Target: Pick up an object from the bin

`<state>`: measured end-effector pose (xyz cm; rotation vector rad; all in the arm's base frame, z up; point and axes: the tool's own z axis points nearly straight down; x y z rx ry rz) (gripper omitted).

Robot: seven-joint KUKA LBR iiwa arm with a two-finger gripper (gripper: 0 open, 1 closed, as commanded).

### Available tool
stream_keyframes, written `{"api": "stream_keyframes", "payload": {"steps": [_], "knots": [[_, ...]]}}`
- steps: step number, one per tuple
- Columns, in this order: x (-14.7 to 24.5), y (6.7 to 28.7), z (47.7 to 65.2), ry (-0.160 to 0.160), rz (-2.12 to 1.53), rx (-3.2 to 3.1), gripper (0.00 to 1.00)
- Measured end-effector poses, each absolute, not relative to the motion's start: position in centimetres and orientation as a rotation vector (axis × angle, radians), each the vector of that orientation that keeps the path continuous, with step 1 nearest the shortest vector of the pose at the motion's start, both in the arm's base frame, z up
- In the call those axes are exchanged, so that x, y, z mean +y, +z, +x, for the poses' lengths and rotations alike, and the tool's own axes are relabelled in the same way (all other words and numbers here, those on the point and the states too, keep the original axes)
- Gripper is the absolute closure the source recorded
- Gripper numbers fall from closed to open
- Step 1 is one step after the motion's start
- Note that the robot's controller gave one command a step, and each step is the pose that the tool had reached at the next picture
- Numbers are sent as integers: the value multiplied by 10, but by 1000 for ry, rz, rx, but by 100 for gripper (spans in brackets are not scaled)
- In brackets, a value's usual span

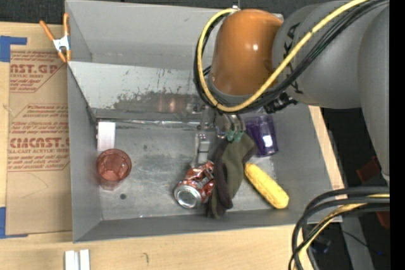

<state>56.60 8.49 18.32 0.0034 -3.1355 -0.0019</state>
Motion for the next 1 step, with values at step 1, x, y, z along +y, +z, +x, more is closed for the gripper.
{"api": "stream_keyframes", "payload": {"steps": [1], "knots": [[85,188,568,-3,2,-3143,0]]}}
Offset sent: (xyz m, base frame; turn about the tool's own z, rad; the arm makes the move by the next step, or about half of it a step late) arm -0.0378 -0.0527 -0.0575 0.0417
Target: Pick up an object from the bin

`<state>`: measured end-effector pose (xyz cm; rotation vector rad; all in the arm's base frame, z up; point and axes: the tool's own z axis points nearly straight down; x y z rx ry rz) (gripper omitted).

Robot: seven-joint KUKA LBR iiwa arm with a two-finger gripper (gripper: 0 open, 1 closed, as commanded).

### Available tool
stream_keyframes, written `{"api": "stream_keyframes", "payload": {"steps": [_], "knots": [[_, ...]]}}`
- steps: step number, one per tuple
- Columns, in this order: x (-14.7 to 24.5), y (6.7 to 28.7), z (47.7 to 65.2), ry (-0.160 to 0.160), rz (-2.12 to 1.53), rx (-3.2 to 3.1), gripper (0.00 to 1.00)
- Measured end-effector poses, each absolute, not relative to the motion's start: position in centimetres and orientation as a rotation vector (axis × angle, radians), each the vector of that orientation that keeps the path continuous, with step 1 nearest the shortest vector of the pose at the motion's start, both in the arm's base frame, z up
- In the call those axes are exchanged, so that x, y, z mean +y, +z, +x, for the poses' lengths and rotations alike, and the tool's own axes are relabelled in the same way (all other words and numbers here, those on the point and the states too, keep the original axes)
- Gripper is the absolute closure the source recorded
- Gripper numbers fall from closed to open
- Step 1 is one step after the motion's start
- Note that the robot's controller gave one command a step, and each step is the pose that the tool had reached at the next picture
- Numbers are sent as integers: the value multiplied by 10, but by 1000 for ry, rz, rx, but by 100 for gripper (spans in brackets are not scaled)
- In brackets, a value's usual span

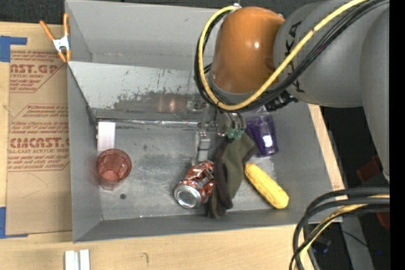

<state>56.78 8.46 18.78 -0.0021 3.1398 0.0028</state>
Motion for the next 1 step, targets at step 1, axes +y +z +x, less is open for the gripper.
{"api": "stream_keyframes", "payload": {"steps": [1], "knots": [[50,145,541,4,38,3136,0]]}}
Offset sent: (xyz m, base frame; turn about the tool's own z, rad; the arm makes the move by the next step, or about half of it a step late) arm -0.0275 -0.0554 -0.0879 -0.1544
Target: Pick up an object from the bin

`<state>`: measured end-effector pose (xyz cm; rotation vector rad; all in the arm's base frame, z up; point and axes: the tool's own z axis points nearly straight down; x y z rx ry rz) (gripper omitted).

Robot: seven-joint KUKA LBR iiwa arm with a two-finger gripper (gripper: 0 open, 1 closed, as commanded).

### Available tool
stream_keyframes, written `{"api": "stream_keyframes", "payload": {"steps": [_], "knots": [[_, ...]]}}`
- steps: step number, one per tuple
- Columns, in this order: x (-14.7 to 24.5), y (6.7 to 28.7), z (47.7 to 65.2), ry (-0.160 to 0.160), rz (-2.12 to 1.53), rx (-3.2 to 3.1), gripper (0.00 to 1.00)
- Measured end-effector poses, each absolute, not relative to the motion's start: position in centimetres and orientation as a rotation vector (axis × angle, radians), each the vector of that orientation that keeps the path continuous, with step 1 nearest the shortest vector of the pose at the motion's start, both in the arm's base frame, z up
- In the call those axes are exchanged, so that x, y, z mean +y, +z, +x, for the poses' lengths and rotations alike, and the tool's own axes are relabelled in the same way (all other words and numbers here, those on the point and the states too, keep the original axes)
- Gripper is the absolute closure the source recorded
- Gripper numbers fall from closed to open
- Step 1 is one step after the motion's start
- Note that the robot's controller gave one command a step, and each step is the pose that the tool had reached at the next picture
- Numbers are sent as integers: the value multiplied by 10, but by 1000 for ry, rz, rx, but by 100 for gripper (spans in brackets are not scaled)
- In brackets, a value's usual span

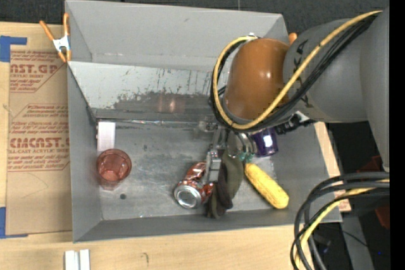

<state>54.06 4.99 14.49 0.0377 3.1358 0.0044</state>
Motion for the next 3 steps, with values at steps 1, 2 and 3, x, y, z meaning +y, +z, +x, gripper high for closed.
{"api": "stream_keyframes", "payload": {"steps": [1,2,3], "knots": [[31,100,540,4,-244,3131,100],[31,100,541,4,-244,3131,100],[32,141,547,1,-245,3138,100]]}}
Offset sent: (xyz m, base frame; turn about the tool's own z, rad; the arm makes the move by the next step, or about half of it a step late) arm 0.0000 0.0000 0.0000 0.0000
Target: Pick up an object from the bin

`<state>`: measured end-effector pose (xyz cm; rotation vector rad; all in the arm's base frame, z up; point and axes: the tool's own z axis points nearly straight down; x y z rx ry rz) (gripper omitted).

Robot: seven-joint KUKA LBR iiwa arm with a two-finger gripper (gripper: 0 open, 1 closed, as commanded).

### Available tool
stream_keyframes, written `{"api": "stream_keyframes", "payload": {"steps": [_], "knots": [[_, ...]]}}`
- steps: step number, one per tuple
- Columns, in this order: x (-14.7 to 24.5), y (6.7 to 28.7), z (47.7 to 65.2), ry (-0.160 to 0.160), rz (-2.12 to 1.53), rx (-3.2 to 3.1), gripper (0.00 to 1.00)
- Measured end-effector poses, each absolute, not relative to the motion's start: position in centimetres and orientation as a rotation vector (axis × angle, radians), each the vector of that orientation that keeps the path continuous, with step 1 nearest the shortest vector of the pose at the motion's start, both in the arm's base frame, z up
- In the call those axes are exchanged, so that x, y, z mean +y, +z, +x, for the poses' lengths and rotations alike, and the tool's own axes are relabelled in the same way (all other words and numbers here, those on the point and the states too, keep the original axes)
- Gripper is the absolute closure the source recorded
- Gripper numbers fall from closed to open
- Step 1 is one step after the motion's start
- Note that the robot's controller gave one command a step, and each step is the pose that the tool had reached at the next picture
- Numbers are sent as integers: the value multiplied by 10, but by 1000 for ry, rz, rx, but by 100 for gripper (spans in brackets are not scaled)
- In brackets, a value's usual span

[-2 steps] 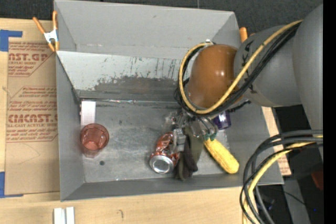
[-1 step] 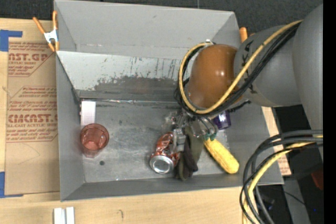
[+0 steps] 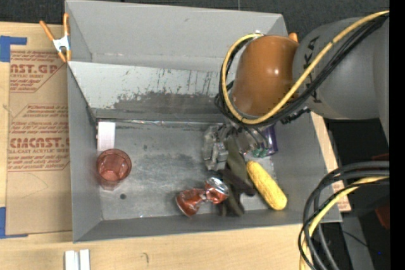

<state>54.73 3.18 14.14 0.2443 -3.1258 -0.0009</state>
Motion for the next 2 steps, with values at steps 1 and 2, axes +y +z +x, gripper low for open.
{"api": "stream_keyframes", "payload": {"steps": [1,2], "knots": [[23,141,559,0,254,-3152,100],[24,140,557,-2,275,-3115,100]]}}
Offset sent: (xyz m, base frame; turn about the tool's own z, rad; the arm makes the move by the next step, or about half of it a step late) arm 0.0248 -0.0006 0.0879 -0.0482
